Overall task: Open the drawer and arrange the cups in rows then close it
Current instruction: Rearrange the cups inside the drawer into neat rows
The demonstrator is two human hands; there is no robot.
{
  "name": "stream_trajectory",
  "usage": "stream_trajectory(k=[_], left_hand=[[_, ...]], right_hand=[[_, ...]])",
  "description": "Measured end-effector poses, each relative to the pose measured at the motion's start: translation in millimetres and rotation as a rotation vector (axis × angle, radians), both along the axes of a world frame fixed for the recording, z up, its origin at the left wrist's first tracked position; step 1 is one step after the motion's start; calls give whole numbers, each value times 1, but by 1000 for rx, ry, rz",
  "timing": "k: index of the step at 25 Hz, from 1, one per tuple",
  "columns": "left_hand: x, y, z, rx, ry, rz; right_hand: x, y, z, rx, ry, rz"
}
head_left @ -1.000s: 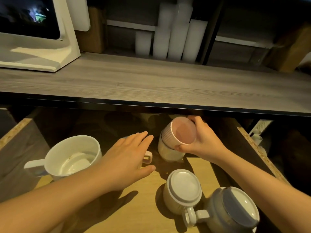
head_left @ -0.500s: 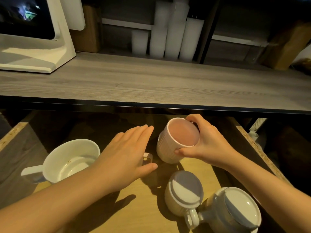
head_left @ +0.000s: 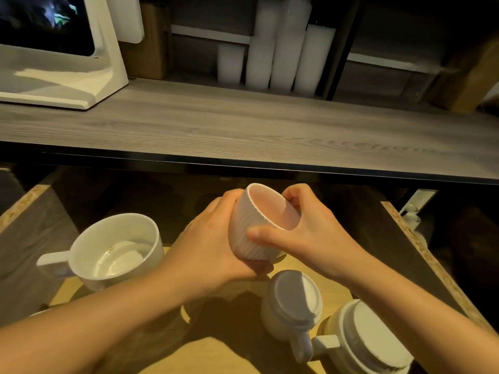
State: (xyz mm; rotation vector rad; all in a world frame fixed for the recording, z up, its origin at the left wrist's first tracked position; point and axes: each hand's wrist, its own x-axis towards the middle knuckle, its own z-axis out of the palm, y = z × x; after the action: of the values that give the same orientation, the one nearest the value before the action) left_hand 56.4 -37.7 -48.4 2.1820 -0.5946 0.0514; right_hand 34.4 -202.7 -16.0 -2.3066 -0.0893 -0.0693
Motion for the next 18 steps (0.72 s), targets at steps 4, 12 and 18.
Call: stream_trajectory(k=[4,12,18], left_hand=[[11,10,5,-6,69,-74],[18,22,15,-100,357,-380],[9,11,15,-12,226,-299]], right_hand=[[9,-21,14,-11,176,236],[11,-39,22,22,216,568],[12,-35,30,-4,133,364]])
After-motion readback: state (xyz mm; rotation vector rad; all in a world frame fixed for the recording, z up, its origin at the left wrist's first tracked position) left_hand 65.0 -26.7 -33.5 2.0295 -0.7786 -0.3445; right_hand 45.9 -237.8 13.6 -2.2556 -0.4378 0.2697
